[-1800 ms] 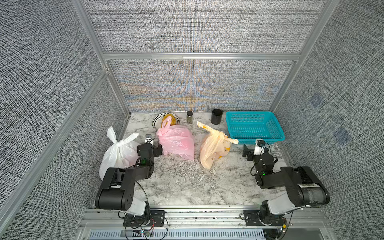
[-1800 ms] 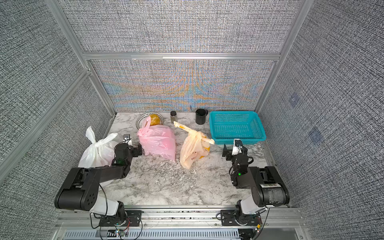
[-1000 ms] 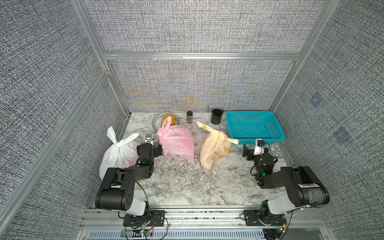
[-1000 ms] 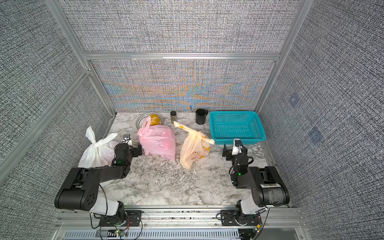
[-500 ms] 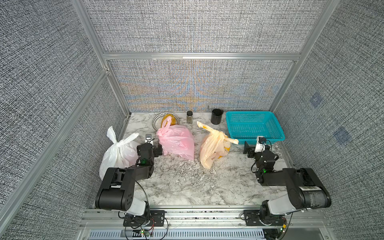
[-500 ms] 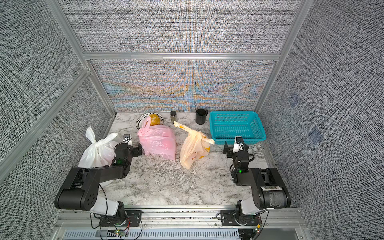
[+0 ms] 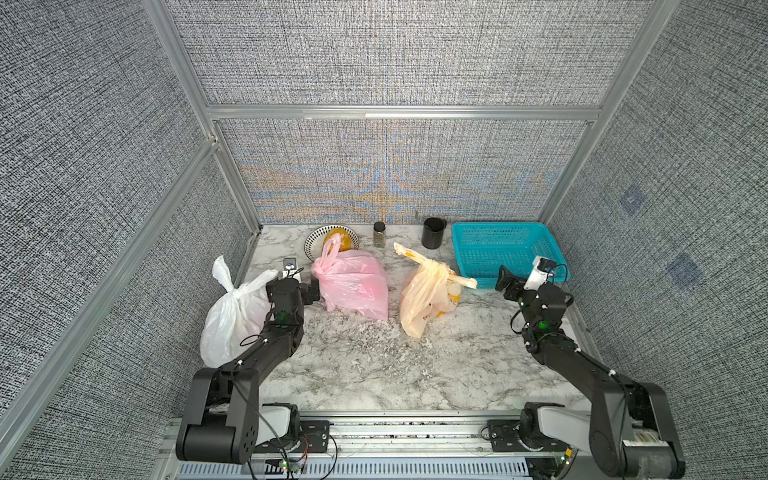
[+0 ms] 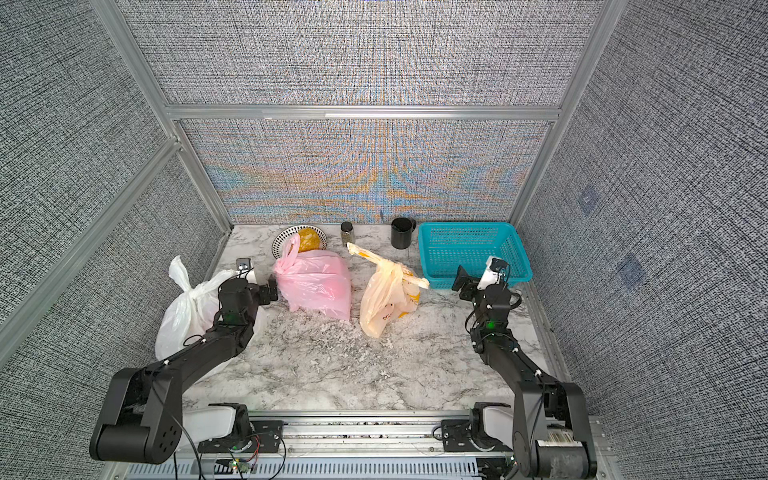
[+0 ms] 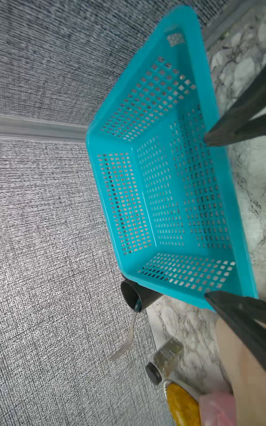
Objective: Untie the knot of a plastic bag & take out the apple
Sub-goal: Untie the plastic bag at the center of the board.
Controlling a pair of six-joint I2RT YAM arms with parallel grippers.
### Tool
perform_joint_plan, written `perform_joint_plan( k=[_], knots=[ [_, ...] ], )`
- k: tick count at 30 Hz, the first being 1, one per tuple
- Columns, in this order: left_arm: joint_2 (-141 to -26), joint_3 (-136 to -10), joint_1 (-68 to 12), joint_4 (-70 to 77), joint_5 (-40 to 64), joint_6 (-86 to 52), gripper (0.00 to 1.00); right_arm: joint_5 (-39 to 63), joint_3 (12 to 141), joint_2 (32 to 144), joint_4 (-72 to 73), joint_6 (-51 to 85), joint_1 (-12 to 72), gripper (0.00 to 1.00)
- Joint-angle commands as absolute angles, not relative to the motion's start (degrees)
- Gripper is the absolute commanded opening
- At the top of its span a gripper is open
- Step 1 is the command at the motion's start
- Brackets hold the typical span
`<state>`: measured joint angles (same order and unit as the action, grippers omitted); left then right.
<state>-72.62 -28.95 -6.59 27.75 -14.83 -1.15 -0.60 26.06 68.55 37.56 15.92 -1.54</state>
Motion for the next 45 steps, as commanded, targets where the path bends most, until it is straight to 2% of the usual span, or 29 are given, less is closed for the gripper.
perform_joint_plan(
  k=[1,6,12,15,19,26,31,37,41,42,45],
  knots=[
    [-70.4,-30.15,-7.1,21.48,-11.3,-2.7,1.0,6.89,31.0,68.54,24.06,21.29,-1.46,0.98],
    [-67.2,-35.9,-10.87,11.76,-10.81,-5.75,1.0,11.51,38.63,69.09,15.28,19.15,1.62,0.98],
    [-66.48,-44.26,-18.69,3.21,-8.5,-11.04,1.0,19.88,48.27,73.23,11.36,17.75,3.73,0.97],
    [-68.31,-48.08,-24.13,1.1,-8.36,-12.93,1.0,24.27,52.97,76.49,9.08,15.31,5.79,0.96],
    [-72.3,-52.51,-32.92,1.43,-7.3,-15.35,1.0,31.29,57.17,80.24,5.41,12.85,8.15,0.88],
    [-80.58,-59.61,-44.04,1.67,-4.72,-16.97,0.96,36.75,58.1,79.76,-1.55,7.9,11.23,0.82],
    [-84.89,-62.79,-47.21,2.11,-2.52,-17.05,0.95,38.52,57.55,79.37,-5.15,5.72,12.52,0.81],
    [-88.96,-65.44,-47.61,1.05,0.47,-18.01,0.87,38.58,56.01,79.32,-5.95,5.42,13.63,0.77],
    [-90.0,-65.91,-47.9,0.62,1.83,-18.02,0.87,38.46,54.73,78.22,-5.59,5.96,13.98,0.77],
    [-90.45,-66.24,-47.97,0.4,2.75,-18.03,0.83,38.24,54.44,77.85,-5.46,6.22,14.01,0.77],
    [-91.77,-67.32,-48.08,-0.92,3.65,-17.93,0.58,38.55,53.9,77.12,-6.1,6.46,13.99,0.76]
  ],
)
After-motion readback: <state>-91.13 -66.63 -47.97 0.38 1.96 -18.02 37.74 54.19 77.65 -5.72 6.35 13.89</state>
